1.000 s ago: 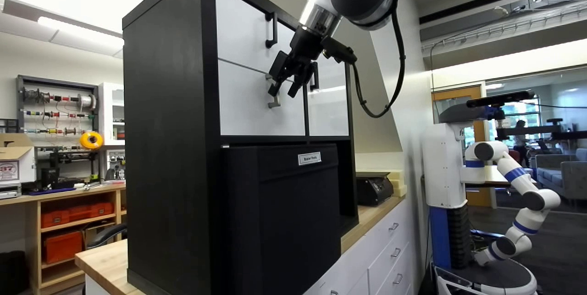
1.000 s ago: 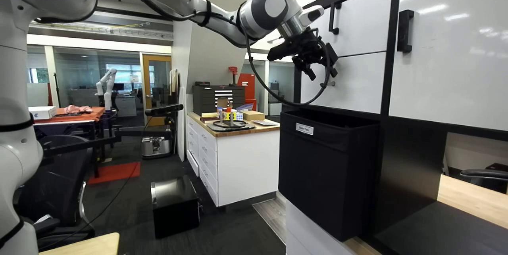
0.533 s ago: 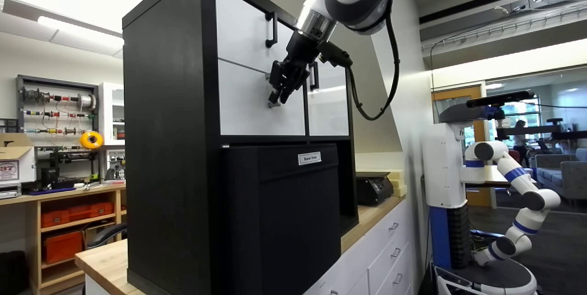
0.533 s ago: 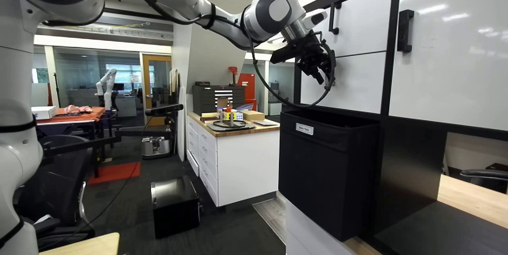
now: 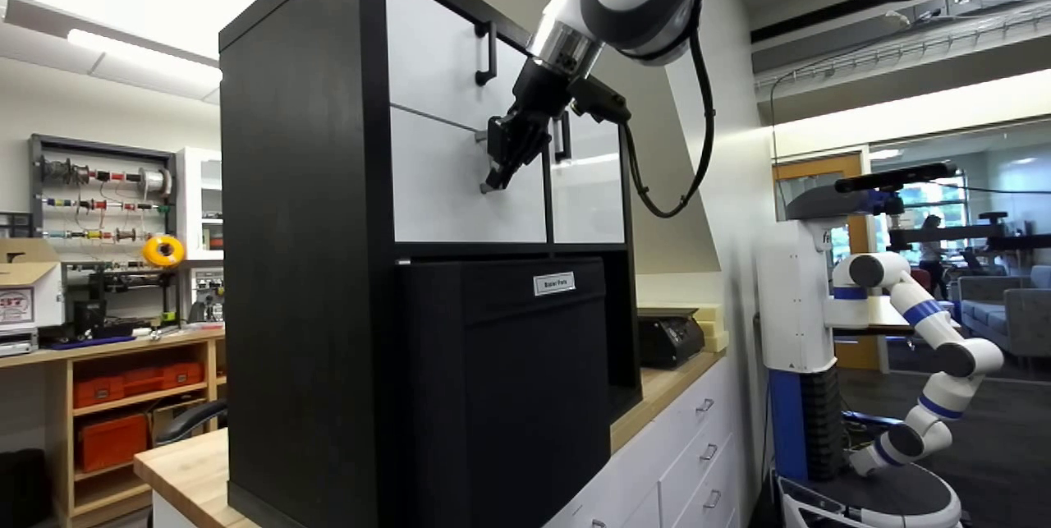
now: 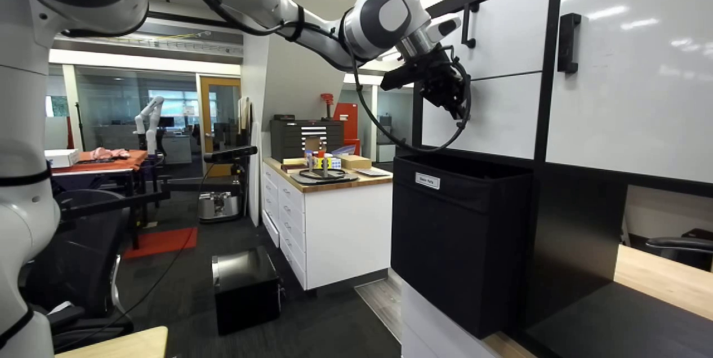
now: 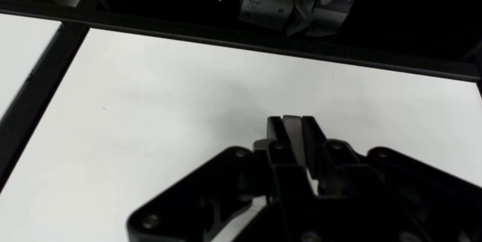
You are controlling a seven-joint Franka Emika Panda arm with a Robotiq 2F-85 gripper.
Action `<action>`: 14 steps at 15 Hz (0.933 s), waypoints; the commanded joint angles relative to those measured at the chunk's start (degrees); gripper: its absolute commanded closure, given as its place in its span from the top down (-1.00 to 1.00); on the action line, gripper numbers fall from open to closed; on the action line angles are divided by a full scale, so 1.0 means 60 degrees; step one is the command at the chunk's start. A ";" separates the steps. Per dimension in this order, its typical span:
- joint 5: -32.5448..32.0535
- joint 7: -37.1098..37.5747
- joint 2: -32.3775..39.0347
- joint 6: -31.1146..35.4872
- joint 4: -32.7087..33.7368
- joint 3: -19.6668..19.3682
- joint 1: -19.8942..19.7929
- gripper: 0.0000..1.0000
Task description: Open the bottom drawer of the overhead cabinet
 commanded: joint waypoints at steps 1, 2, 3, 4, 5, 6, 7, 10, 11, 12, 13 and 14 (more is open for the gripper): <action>0.0125 -0.0255 -0.0117 0.0257 -0.0154 -0.0152 0.0155 -0.87; 0.0131 -0.0257 -0.0216 0.0296 -0.0305 -0.0138 0.0166 -0.87; 0.0110 -0.0227 -0.0291 0.0358 -0.0433 -0.0134 0.0181 -0.87; 0.0118 -0.0208 -0.0400 0.0469 -0.0627 -0.0121 0.0191 -0.87; 0.0139 -0.0195 -0.0506 0.0600 -0.0814 -0.0113 0.0192 -0.87; 0.0145 -0.0181 -0.0608 0.0753 -0.1001 -0.0112 0.0191 -0.87; 0.0125 -0.0158 -0.0746 0.0923 -0.1243 -0.0120 0.0192 -0.87; 0.0081 -0.0105 -0.1128 0.1461 -0.1957 -0.0156 0.0181 -0.87; 0.0098 -0.0098 -0.1291 0.1650 -0.2240 -0.0161 0.0174 -0.87; 0.0096 -0.0081 -0.1429 0.1808 -0.2475 -0.0166 0.0172 -0.87; 0.0084 -0.0062 -0.1600 0.1982 -0.2765 -0.0170 0.0172 -0.87; 0.0080 -0.0052 -0.1755 0.2129 -0.3007 -0.0171 0.0170 -0.87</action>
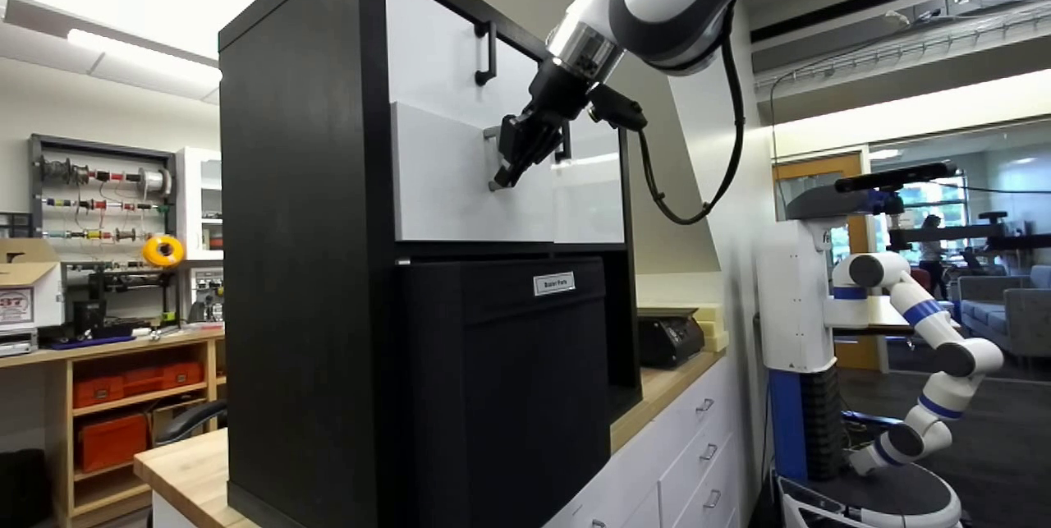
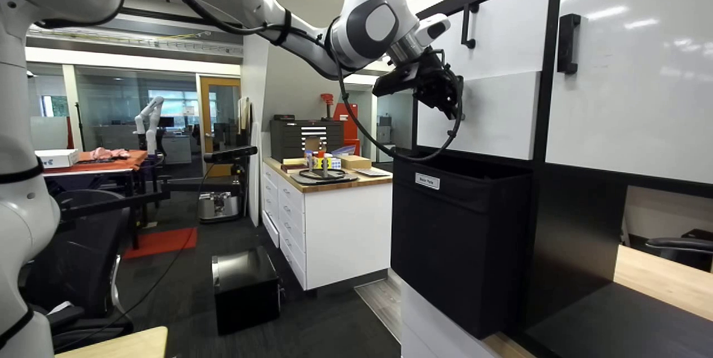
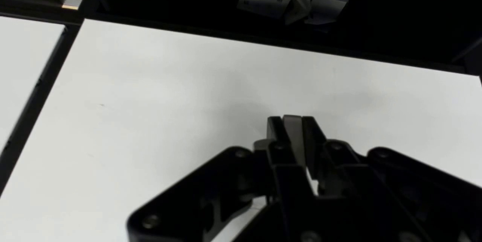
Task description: Open the bottom drawer of the overhead cabinet
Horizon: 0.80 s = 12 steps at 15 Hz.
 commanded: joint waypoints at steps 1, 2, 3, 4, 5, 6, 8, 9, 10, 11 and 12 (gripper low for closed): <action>0.0078 -0.0054 -0.1039 0.0679 -0.1627 -0.0092 0.0166 -0.88; 0.0050 -0.0024 -0.1229 0.0811 -0.1908 -0.0091 0.0163 -0.87; 0.0052 -0.0018 -0.1428 0.0942 -0.2209 -0.0086 0.0161 -0.87; 0.0032 0.0008 -0.1611 0.1059 -0.2483 -0.0082 0.0154 -0.87; 0.0036 0.0026 -0.1817 0.1194 -0.2804 -0.0072 0.0149 -0.88; 0.0045 0.0034 -0.2030 0.1295 -0.3091 -0.0062 0.0145 -0.87; -0.0006 0.0112 -0.2443 0.1474 -0.3639 -0.0033 0.0110 -0.87; -0.0003 0.0135 -0.2652 0.1544 -0.3903 -0.0016 0.0095 -0.87; -0.0013 0.0162 -0.2879 0.1593 -0.4179 0.0005 0.0077 -0.87; -0.0019 0.0179 -0.3080 0.1627 -0.4412 0.0023 0.0058 -0.88; -0.0036 0.0202 -0.3276 0.1654 -0.4649 0.0043 0.0031 -0.88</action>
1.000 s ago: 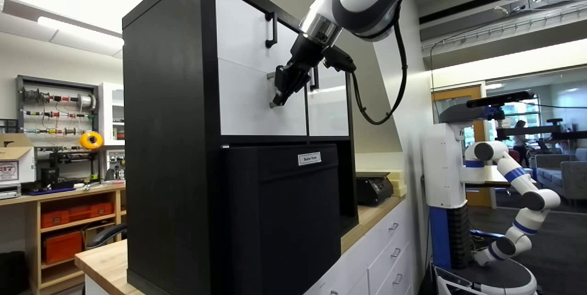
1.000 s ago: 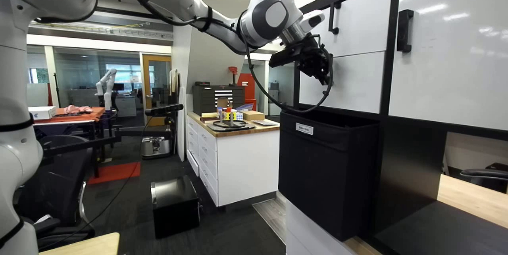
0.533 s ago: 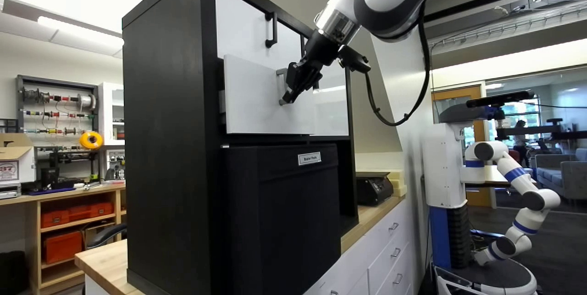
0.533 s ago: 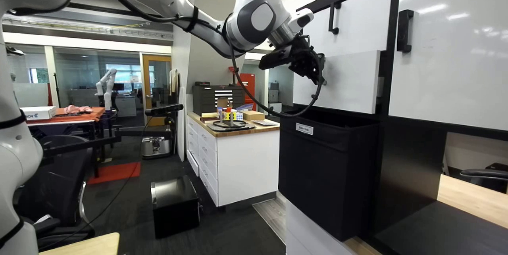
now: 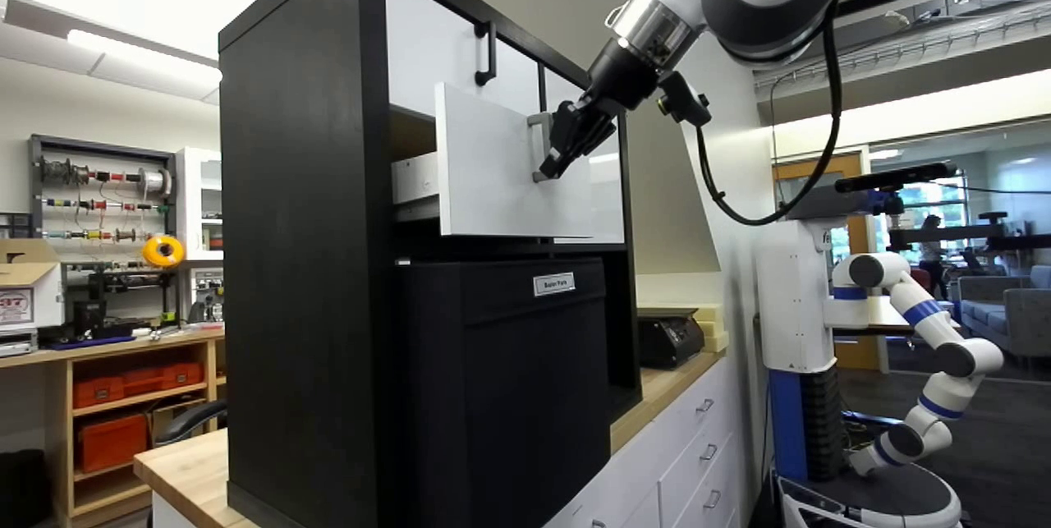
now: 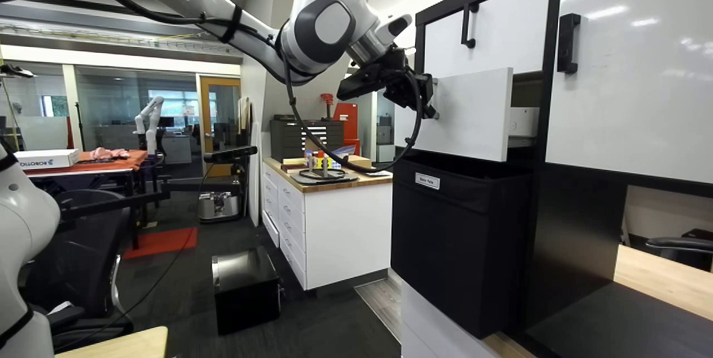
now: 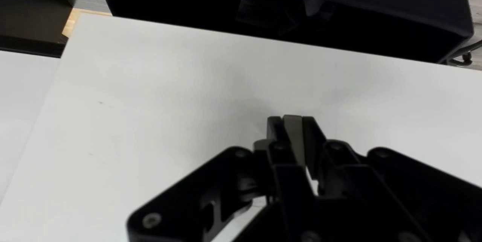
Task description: Open the bottom drawer of the overhead cabinet
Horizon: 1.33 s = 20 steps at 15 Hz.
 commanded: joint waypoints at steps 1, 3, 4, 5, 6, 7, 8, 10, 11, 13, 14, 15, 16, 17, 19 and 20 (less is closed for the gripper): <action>-0.0032 0.0106 -0.0955 0.0218 -0.1556 0.0093 0.0017 -0.88; -0.0029 0.0129 -0.1285 0.0217 -0.1922 0.0125 -0.0019 -0.87; -0.0037 0.0146 -0.1460 0.0216 -0.2103 0.0142 -0.0042 -0.87; -0.0030 0.0151 -0.1620 0.0219 -0.2264 0.0155 -0.0056 -0.88; -0.0021 0.0154 -0.1797 0.0226 -0.2447 0.0163 -0.0068 -0.87; -0.0024 0.0162 -0.1965 0.0223 -0.2613 0.0181 -0.0085 -0.87; -0.0021 0.0162 -0.2140 0.0205 -0.2799 0.0196 -0.0092 -0.88; 0.0017 0.0142 -0.2495 0.0184 -0.3165 0.0211 -0.0079 -0.88; 0.0026 0.0145 -0.2664 0.0171 -0.3337 0.0225 -0.0084 -0.88; 0.0045 0.0166 -0.2966 0.0153 -0.3623 0.0253 -0.0104 -0.87; 0.0046 0.0178 -0.3109 0.0146 -0.3747 0.0268 -0.0122 -0.87; 0.0060 0.0172 -0.3229 0.0130 -0.3848 0.0271 -0.0123 -0.88; 0.0067 0.0163 -0.3334 0.0094 -0.3936 0.0277 -0.0127 -0.88; 0.0041 0.0094 -0.3426 0.0020 -0.3999 0.0285 -0.0114 -0.88; 0.0053 0.0106 -0.3562 -0.0078 -0.4076 0.0327 -0.0115 -0.63; 0.0048 0.0109 -0.3609 -0.0146 -0.4106 0.0346 -0.0124 -0.19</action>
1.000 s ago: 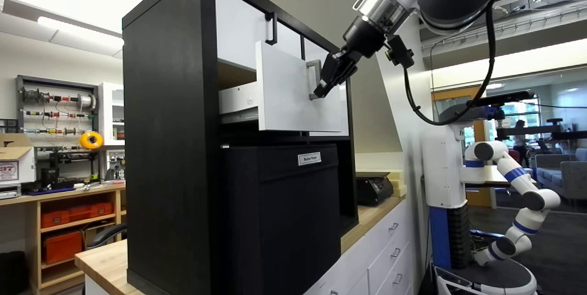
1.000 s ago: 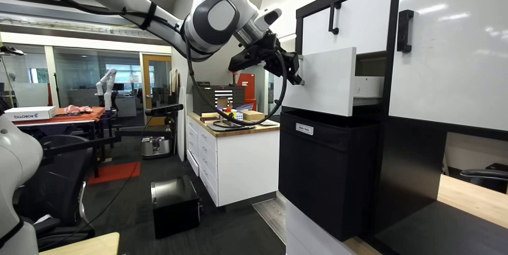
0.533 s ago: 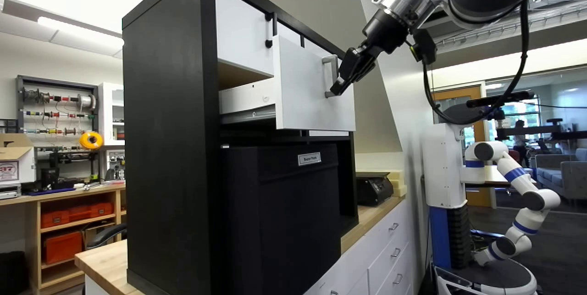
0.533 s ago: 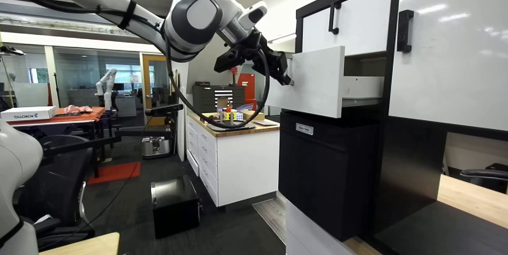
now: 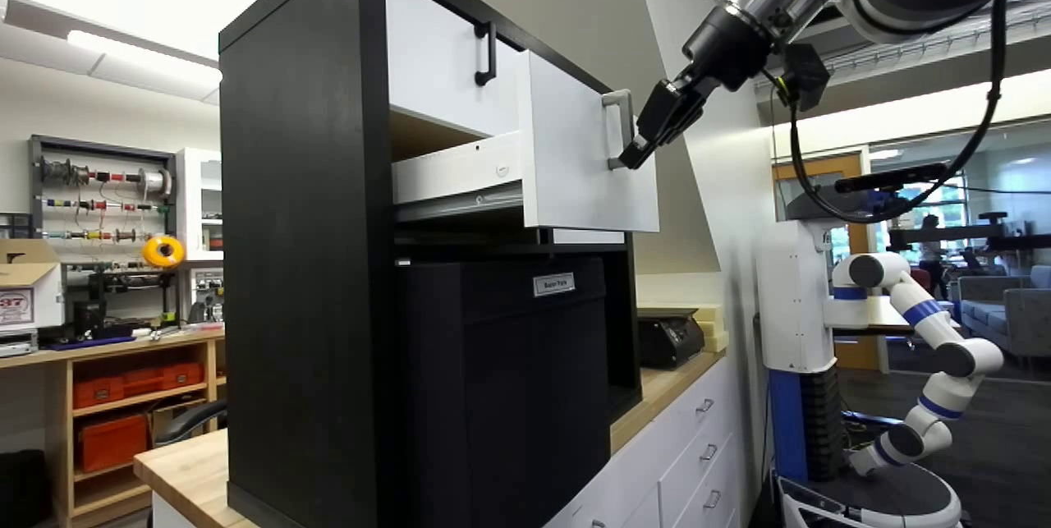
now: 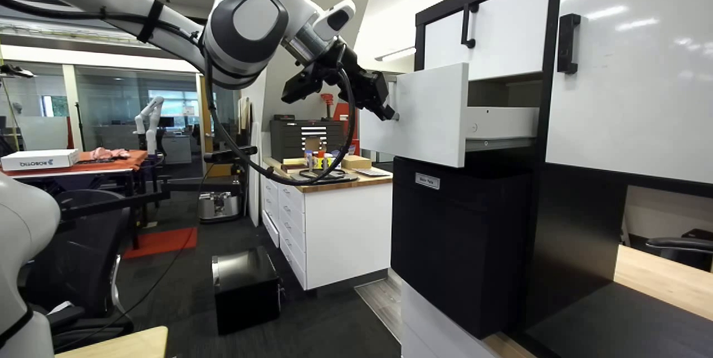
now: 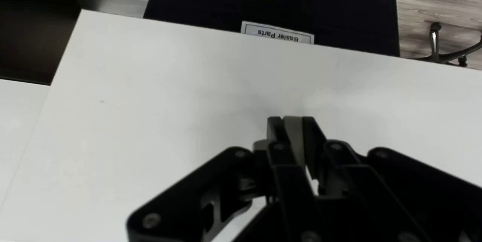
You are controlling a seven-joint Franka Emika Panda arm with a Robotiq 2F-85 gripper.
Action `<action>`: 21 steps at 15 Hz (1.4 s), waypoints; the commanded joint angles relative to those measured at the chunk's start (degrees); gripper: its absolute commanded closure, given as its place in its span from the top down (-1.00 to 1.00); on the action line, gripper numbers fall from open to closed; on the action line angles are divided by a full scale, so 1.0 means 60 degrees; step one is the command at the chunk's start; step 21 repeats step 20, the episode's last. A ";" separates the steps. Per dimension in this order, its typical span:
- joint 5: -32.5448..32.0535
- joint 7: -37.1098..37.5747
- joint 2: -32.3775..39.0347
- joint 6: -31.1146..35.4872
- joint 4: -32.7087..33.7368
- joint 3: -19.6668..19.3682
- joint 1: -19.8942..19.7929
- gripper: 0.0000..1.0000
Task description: Open the bottom drawer of the overhead cabinet
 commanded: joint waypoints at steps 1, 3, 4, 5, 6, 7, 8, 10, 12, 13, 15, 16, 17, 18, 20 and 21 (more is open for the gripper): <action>0.0024 0.0027 -0.0302 -0.0434 -0.0996 0.0269 -0.0094 -0.36; 0.0049 0.0031 -0.0271 -0.0665 -0.1289 0.0360 -0.0035 0.19; 0.0054 0.0027 -0.0287 -0.0784 -0.1401 0.0402 -0.0011 0.30; -0.0016 0.0086 -0.0351 -0.0978 -0.1469 0.0509 -0.0070 0.45; -0.0037 0.0074 -0.0405 -0.1150 -0.1512 0.0557 -0.0053 0.57; -0.0080 0.0132 -0.0488 -0.1422 -0.1504 0.0648 -0.0084 0.72; -0.0124 0.0176 -0.0542 -0.1728 -0.1456 0.0723 -0.0109 0.82; -0.0039 0.0126 -0.0589 -0.2436 -0.1317 0.0728 0.0011 0.98; 0.0193 0.0016 -0.0596 -0.3304 -0.1132 0.0602 0.0222 1.00; 0.0243 0.0037 -0.0588 -0.3726 -0.1039 0.0586 0.0247 1.00; 0.0442 0.0020 -0.0515 -0.4462 -0.0842 0.0508 0.0353 1.00; 0.0561 0.0006 -0.0477 -0.4754 -0.0761 0.0470 0.0408 1.00; 0.0624 0.0052 -0.0430 -0.5062 -0.0665 0.0476 0.0408 1.00; 0.0346 0.0047 -0.0374 -0.4372 -0.0906 0.0545 0.0294 1.00; 0.0356 0.0047 -0.0358 -0.4434 -0.0887 0.0542 0.0302 1.00; 0.0356 0.0047 -0.0358 -0.4434 -0.0887 0.0542 0.0302 1.00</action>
